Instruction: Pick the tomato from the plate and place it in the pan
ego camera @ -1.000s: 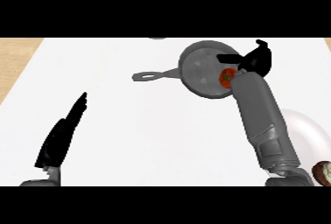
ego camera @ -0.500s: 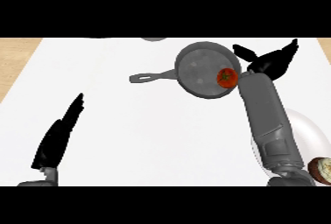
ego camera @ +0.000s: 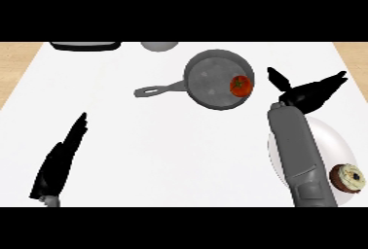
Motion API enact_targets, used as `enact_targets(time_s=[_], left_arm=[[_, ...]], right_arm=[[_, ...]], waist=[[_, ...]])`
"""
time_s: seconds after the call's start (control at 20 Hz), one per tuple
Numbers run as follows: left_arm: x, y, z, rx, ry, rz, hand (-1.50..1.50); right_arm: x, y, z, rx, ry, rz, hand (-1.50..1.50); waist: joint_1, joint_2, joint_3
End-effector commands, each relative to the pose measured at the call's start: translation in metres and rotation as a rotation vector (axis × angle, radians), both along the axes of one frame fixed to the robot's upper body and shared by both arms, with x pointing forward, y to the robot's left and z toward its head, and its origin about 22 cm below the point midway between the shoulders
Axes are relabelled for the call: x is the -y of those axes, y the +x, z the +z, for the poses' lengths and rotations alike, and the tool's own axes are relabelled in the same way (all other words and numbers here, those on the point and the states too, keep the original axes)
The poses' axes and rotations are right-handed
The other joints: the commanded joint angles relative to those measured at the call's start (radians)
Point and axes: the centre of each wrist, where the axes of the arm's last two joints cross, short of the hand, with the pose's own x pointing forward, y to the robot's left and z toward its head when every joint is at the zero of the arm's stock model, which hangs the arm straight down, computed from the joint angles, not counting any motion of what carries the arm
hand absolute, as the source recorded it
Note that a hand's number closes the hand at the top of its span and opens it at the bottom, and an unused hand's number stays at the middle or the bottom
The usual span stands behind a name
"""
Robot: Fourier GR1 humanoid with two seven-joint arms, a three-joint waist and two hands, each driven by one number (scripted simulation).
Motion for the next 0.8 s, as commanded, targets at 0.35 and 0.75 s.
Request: enact_targets(time_s=[0.35, 0.75], left_arm=[[-0.007, -0.016, -0.003, -0.001, 0.011, 0.044, 0.00], [-0.002, -0.005, -0.006, -0.004, 0.013, 0.042, 0.00]], right_arm=[[0.010, -0.105, -0.056, 0.007, -0.042, -0.004, -1.50], [0.013, -0.205, -0.041, 0.018, -0.029, 0.016, -1.50]], waist=[[-0.045, -0.015, -0.003], [-0.040, -0.001, -0.003]])
